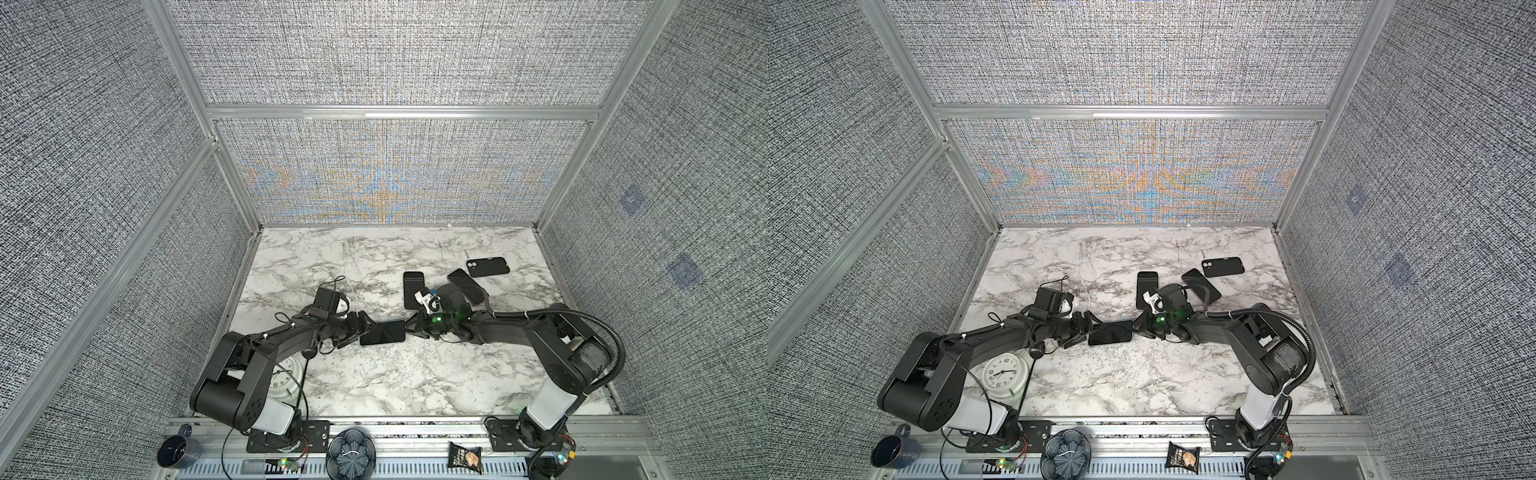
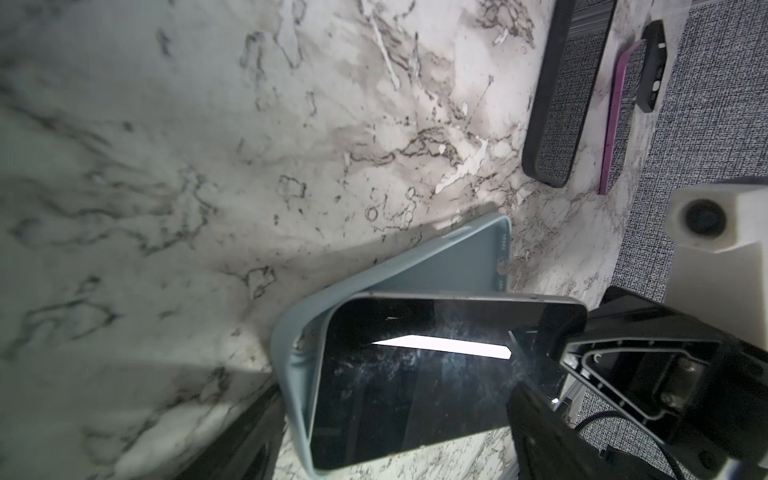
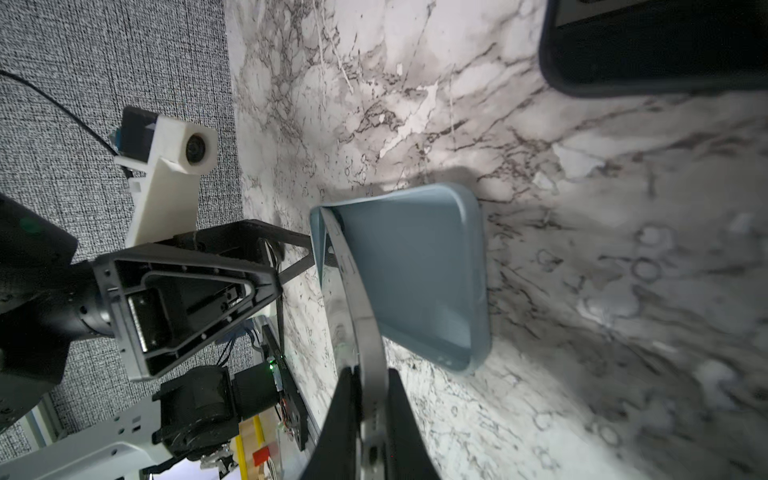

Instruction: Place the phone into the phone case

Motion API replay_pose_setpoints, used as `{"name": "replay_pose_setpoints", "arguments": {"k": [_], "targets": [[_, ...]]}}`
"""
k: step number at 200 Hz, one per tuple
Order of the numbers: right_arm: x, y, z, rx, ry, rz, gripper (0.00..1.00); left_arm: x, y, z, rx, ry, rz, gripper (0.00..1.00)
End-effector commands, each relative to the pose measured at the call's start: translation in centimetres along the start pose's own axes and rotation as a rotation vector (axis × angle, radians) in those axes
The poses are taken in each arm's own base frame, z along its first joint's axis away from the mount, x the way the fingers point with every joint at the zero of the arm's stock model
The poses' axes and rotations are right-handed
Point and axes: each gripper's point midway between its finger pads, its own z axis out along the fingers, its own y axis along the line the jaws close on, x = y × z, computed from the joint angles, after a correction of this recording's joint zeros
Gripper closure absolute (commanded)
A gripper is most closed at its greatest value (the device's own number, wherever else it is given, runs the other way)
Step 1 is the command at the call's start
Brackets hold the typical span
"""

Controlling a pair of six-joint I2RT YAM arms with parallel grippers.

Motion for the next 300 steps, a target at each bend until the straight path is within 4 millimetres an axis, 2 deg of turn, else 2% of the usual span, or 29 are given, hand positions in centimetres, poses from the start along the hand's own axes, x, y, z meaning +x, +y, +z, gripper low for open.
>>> {"name": "replay_pose_setpoints", "arguments": {"k": [1,65,139,206,253,300], "targets": [[3.2,-2.6,-0.5,0.116,0.157,0.026,0.9,-0.1,-0.2,0.1,0.004,0.003,0.023,0.15],[3.4,-2.7,-0.6,0.133,0.213,0.031,0.91,-0.3,-1.0,-0.4,0.027,-0.009,0.019,0.14],[2.8,-3.6,-0.2,0.168,0.166,0.062,0.9,0.5,-0.2,-0.7,0.023,-0.018,-0.002,0.14],[2.9,-3.9,1.1,0.178,0.191,0.054,0.88,0.9,0.1,-0.3,0.027,-0.009,-0.008,0.14],[2.9,-4.2,1.2,0.205,0.197,0.038,0.8,1.0,0.4,-0.3,0.024,-0.013,-0.011,0.15],[2.8,-4.2,1.1,0.229,0.19,-0.001,0.66,1.0,0.5,-0.7,0.007,-0.017,-0.009,0.15]]}}
